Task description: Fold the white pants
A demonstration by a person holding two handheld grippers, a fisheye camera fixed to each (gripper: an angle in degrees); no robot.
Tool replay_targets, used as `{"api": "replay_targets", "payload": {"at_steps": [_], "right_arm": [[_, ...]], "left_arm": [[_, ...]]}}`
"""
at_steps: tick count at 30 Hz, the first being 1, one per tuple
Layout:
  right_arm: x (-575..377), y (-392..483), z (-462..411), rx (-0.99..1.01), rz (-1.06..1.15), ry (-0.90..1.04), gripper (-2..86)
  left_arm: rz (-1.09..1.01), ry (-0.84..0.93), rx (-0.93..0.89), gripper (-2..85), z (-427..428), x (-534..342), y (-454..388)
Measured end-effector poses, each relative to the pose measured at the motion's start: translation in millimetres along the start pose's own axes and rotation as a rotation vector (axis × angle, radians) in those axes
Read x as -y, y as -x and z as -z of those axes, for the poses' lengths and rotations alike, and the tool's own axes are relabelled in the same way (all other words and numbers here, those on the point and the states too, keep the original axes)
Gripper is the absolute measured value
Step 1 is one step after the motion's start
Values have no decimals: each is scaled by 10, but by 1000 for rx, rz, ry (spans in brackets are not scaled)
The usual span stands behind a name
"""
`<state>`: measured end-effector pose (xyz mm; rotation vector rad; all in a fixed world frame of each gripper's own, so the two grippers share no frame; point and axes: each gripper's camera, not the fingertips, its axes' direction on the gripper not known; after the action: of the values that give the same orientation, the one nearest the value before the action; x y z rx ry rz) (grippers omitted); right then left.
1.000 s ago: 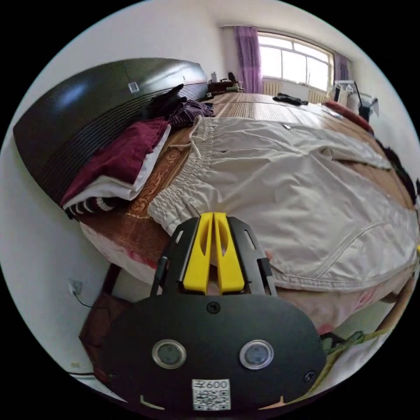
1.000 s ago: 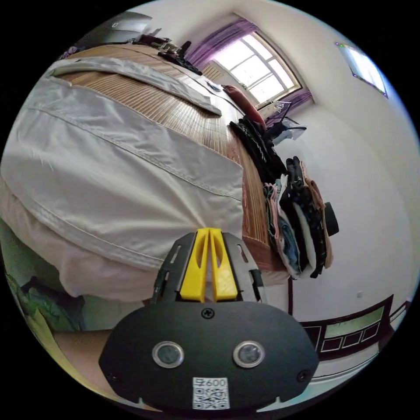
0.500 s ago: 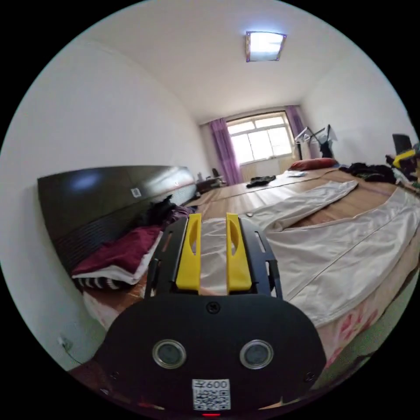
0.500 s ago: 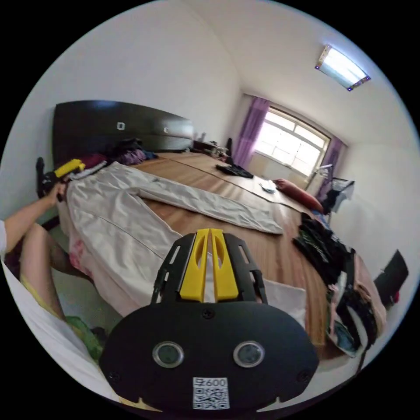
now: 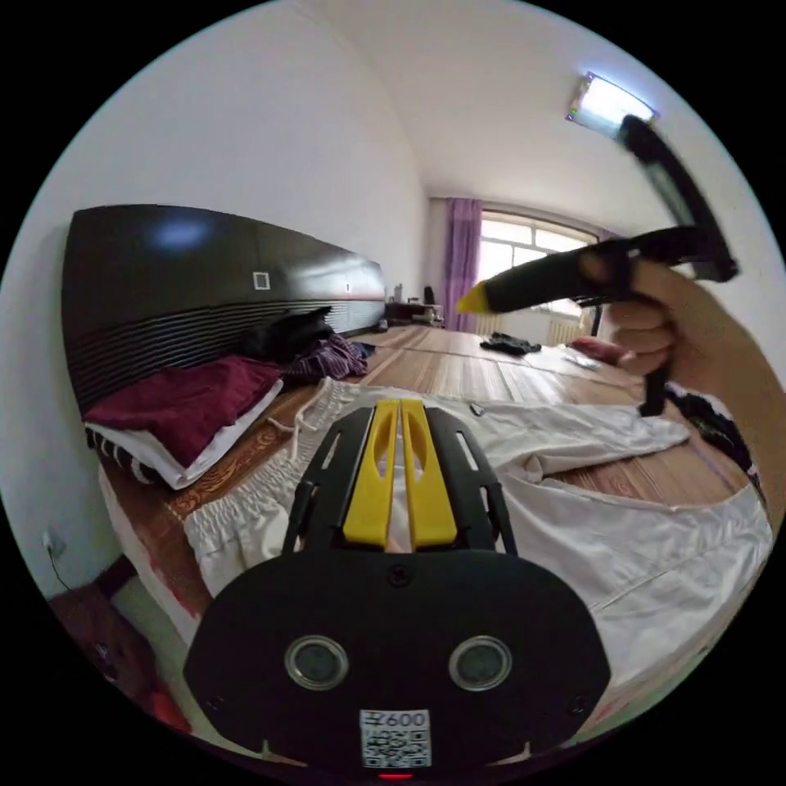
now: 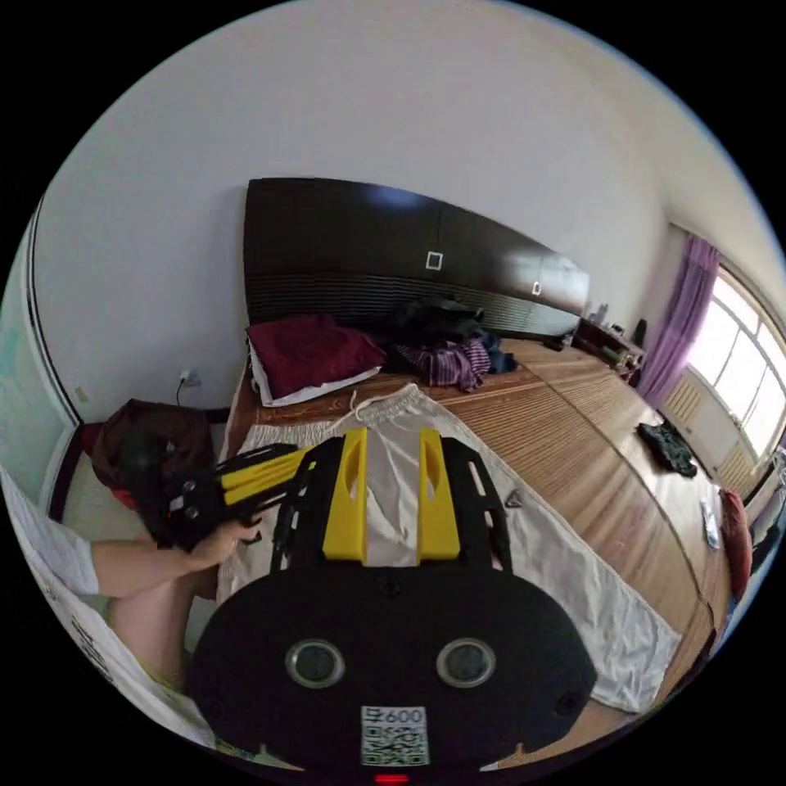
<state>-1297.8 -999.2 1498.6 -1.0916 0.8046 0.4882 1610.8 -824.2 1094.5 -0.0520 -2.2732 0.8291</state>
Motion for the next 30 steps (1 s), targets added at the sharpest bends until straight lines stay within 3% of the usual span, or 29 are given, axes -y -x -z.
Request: {"api": "replay_targets", "payload": {"at_steps": [2, 4, 10, 15, 20, 25, 30], "right_arm": [[314, -98, -738, 88, -23, 113, 78], [579, -116, -1611, 234, -57, 251, 73], [687, 48, -2877, 164, 39, 435, 84], [506, 263, -3241, 32, 191, 511, 51], [489, 20, -3002, 74, 144, 434, -1], [319, -861, -2202, 296, -186, 151, -8], [7, -1218, -1636, 240, -160, 40, -9]], "left_arm": [[38, 5, -6, 5, -103, 63, 191], [149, 140, 15, 5, -337, 224, 381], [-5, 293, -19, 5, -654, 491, 355], [-99, 459, -63, 4, -975, 662, 219], [-145, 588, -10, 4, -1314, 851, -4], [-322, 624, 115, 5, -1436, 950, -435], [-496, 647, 201, 8, -1531, 922, -745]]}}
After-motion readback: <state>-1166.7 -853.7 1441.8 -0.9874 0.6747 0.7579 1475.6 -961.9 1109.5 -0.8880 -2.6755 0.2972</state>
